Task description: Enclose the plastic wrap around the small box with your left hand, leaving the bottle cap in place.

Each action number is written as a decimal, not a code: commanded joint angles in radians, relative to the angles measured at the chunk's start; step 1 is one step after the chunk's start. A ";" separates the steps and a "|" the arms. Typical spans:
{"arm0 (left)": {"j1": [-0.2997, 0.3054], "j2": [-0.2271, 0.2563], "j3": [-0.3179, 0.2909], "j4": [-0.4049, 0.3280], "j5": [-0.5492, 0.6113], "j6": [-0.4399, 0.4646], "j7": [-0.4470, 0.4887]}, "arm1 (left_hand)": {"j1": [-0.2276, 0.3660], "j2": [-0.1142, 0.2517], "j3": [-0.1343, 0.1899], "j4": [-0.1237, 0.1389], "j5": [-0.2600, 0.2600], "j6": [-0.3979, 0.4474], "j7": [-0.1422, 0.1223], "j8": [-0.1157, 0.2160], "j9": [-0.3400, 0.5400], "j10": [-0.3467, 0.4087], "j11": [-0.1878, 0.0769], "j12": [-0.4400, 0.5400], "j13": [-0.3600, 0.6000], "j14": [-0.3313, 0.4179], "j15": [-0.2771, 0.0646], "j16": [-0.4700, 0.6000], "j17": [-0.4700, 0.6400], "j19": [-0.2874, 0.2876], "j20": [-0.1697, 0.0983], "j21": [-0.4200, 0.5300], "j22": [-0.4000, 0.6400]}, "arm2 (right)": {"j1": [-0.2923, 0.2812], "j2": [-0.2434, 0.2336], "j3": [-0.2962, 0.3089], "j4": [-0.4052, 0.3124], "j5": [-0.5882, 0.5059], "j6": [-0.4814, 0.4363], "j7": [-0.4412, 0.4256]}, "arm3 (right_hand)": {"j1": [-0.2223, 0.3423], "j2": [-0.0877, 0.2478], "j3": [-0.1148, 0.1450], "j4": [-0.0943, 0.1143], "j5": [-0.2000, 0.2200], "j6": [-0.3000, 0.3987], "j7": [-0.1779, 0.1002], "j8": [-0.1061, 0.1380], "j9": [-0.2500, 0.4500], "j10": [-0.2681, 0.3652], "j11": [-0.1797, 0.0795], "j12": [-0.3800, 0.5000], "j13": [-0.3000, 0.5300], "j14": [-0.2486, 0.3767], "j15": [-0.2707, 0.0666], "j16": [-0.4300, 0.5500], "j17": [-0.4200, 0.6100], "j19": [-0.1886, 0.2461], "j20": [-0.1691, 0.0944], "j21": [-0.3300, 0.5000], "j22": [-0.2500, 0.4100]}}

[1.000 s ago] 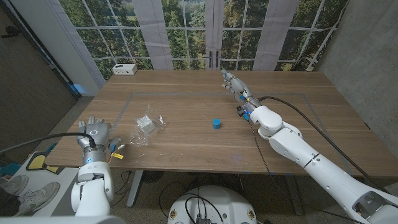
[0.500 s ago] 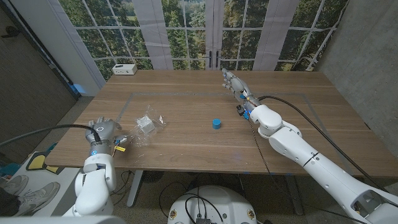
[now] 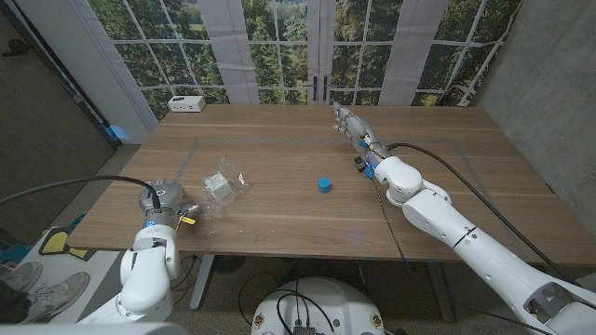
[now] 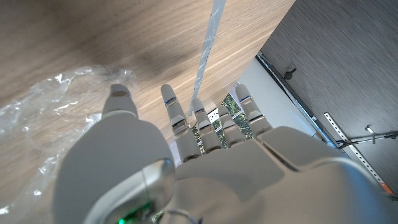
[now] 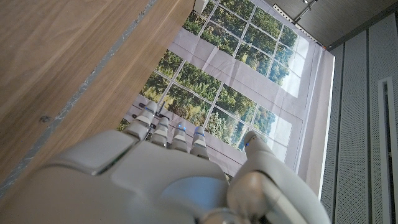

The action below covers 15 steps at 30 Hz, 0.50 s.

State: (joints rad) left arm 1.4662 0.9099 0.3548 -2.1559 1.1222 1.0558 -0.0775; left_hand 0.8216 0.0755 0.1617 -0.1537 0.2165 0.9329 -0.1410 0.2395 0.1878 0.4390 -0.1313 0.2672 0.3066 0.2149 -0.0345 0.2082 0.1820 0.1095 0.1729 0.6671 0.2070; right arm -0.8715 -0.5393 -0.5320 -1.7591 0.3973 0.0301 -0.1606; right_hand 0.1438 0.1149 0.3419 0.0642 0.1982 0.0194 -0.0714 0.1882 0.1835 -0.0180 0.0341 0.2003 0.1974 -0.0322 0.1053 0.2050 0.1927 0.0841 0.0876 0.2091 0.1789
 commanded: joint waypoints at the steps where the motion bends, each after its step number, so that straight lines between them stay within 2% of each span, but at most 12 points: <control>1: -0.064 0.018 0.122 0.070 -0.008 0.059 0.175 | 0.108 0.019 0.053 -0.026 -0.022 0.145 -0.006 0.032 0.006 0.060 -0.042 0.016 -0.005 0.047 -0.029 0.010 -0.003 0.032 -0.019 0.023 0.004 | 0.005 -0.003 0.001 -0.005 -0.003 -0.006 -0.001 | -0.001 -0.001 0.007 0.002 -0.002 0.000 -0.001 0.003 0.004 -0.001 0.008 0.002 0.002 0.007 0.002 0.000 0.005 0.010 0.002 -0.001 0.003; 2: -0.067 0.038 0.131 0.065 -0.008 0.057 0.162 | 0.144 0.027 0.071 -0.031 -0.025 0.173 -0.005 0.038 0.007 0.080 -0.050 0.020 -0.005 0.056 -0.038 0.010 -0.003 0.045 -0.024 0.030 0.004 | 0.002 -0.002 0.000 -0.009 -0.012 -0.008 -0.014 | -0.001 -0.001 0.007 0.002 -0.002 0.000 -0.001 0.003 0.004 -0.001 0.009 0.002 0.002 0.007 0.003 0.000 0.005 0.010 0.003 -0.001 0.003; 3: -0.056 0.031 0.110 0.057 -0.047 0.045 0.191 | 0.170 0.022 0.082 -0.027 -0.029 0.213 -0.003 0.047 0.009 0.100 -0.064 0.025 -0.005 0.085 -0.056 0.017 -0.003 0.062 -0.041 0.041 0.004 | 0.004 -0.004 0.001 -0.010 -0.004 -0.012 -0.005 | -0.001 -0.001 0.007 0.002 -0.002 0.000 0.000 0.003 0.004 -0.001 0.009 0.002 0.002 0.007 0.004 0.000 0.005 0.010 0.003 -0.001 0.003; 4: -0.043 0.018 0.095 0.062 -0.072 0.031 0.248 | 0.175 0.023 0.085 -0.024 -0.031 0.227 0.001 0.050 0.010 0.110 -0.069 0.027 -0.005 0.093 -0.067 0.019 -0.002 0.069 -0.047 0.045 0.004 | 0.002 -0.003 0.002 -0.007 0.001 -0.007 0.000 | -0.001 -0.001 0.007 0.002 -0.002 0.000 -0.001 0.003 0.004 -0.001 0.008 0.002 0.002 0.007 0.003 0.000 0.005 0.010 0.003 -0.001 0.003; 6: -0.049 0.025 0.112 0.070 -0.063 0.042 0.278 | 0.186 0.028 0.091 -0.019 -0.033 0.228 0.011 0.047 0.012 0.124 -0.072 0.030 -0.003 0.108 -0.082 0.023 -0.001 0.087 -0.058 0.055 0.005 | -0.002 -0.005 0.003 -0.016 -0.007 -0.016 -0.015 | -0.001 -0.001 0.007 0.002 -0.002 0.000 0.000 0.003 0.004 -0.001 0.007 0.002 0.002 0.007 0.003 -0.001 0.005 0.009 0.001 -0.001 0.003; 9: 0.032 -0.003 -0.006 0.036 -0.222 -0.073 0.440 | 0.197 0.037 0.099 -0.017 -0.034 0.224 0.025 0.047 0.020 0.130 -0.077 0.030 -0.001 0.113 -0.091 0.023 0.000 0.090 -0.062 0.060 0.005 | -0.006 -0.003 0.005 -0.013 -0.002 -0.008 -0.015 | -0.001 -0.002 0.008 0.002 -0.002 0.000 -0.001 0.003 0.004 0.000 0.008 0.002 0.002 0.007 0.003 -0.001 0.005 0.009 0.002 -0.001 0.003; 10: 0.061 -0.019 -0.047 0.033 -0.269 -0.124 0.510 | 0.203 0.041 0.104 -0.015 -0.034 0.224 0.042 0.051 0.029 0.130 -0.078 0.028 0.000 0.111 -0.091 0.020 0.000 0.089 -0.063 0.062 0.005 | -0.008 -0.003 0.005 -0.016 -0.007 -0.009 -0.021 | -0.001 -0.002 0.007 0.002 -0.002 0.000 -0.002 0.003 0.004 0.000 0.008 0.002 0.002 0.007 0.002 -0.001 0.005 0.009 0.001 -0.001 0.003; 12: 0.090 -0.067 -0.095 0.044 -0.318 -0.185 0.647 | 0.215 0.051 0.115 -0.015 -0.032 0.221 0.062 0.056 0.042 0.125 -0.078 0.024 0.002 0.106 -0.089 0.016 0.000 0.090 -0.063 0.066 0.006 | -0.008 -0.004 0.005 -0.016 -0.003 -0.006 -0.013 | -0.001 -0.002 0.007 0.003 -0.002 -0.001 -0.002 0.003 0.004 0.000 0.009 0.002 0.002 0.007 0.003 -0.001 0.005 0.010 0.001 -0.001 0.003; 13: 0.113 -0.080 -0.130 0.044 -0.359 -0.243 0.704 | 0.217 0.052 0.117 -0.016 -0.032 0.220 0.062 0.057 0.044 0.125 -0.078 0.024 0.003 0.106 -0.090 0.015 0.000 0.091 -0.062 0.067 0.006 | -0.010 -0.003 0.005 -0.018 -0.006 -0.007 -0.021 | -0.001 -0.002 0.007 0.003 -0.002 -0.001 -0.002 0.003 0.004 0.000 0.008 0.002 0.002 0.007 0.003 -0.001 0.005 0.010 0.001 -0.001 0.003; 15: 0.133 -0.099 -0.159 0.044 -0.399 -0.304 0.774 | 0.225 0.056 0.125 -0.017 -0.029 0.218 0.068 0.062 0.054 0.124 -0.079 0.022 0.005 0.105 -0.089 0.013 0.000 0.095 -0.063 0.071 0.006 | -0.008 -0.002 0.005 -0.015 -0.003 -0.007 -0.017 | -0.001 -0.002 0.008 0.003 -0.002 -0.001 -0.001 0.003 0.004 0.000 0.009 0.002 0.002 0.009 0.003 0.000 0.005 0.010 0.002 -0.001 0.003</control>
State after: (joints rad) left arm 1.4680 0.9097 0.3889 -2.1156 0.9918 1.0198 0.2145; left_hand 1.0255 0.1207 0.2724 -0.1696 0.1817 1.1507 -0.0852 0.2873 0.2019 0.5612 -0.2072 0.2923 0.3061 0.3174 -0.0410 0.2269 0.1795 0.1918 0.1123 0.7275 0.2119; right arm -0.8741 -0.5412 -0.5295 -1.7696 0.3936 0.0241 -0.1715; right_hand 0.1439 0.1149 0.3441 0.0664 0.1982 0.0194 -0.0714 0.1882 0.1835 -0.0180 0.0341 0.2003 0.1974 -0.0323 0.1052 0.2050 0.1927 0.0859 0.0895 0.2091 0.1789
